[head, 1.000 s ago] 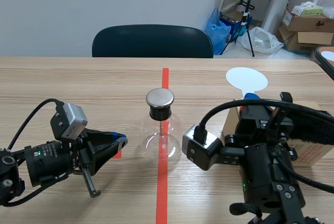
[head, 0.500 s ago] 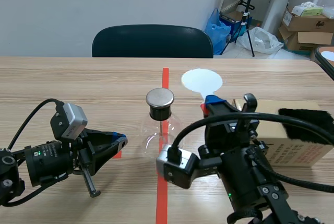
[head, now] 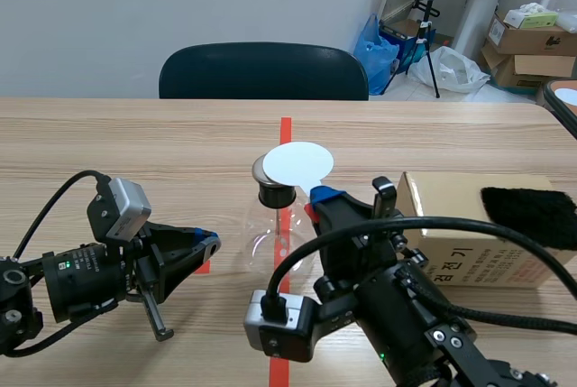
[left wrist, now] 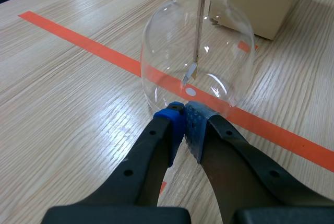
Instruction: Do the electroscope experiment
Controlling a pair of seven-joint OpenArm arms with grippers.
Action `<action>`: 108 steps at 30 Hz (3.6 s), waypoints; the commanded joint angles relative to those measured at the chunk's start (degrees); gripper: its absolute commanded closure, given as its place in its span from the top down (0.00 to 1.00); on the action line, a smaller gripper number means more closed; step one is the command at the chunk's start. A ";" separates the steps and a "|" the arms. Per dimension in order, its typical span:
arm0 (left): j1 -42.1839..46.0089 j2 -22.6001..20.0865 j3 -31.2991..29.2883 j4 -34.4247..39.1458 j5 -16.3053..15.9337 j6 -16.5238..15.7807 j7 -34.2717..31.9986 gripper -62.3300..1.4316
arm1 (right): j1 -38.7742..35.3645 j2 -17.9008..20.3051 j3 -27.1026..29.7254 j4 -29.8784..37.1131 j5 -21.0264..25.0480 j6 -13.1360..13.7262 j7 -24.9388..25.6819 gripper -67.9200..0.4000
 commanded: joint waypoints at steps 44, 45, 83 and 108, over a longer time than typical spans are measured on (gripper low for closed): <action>-0.15 0.48 0.09 1.55 -0.52 1.22 -0.94 0.07 | 0.98 0.76 0.20 0.81 -0.87 -0.98 4.22 0.03; -0.15 0.52 0.09 1.55 -0.52 1.22 -0.94 0.07 | 0.98 0.76 0.20 0.81 -0.87 -0.98 4.22 0.03; -0.15 0.59 0.09 1.55 -0.52 1.22 -0.94 0.07 | 0.96 0.76 0.22 0.81 -1.07 -5.49 -29.09 0.03; -0.15 0.59 0.09 1.55 -0.52 1.22 -0.94 0.07 | 0.96 0.74 0.22 0.81 -1.05 -5.29 -29.07 0.03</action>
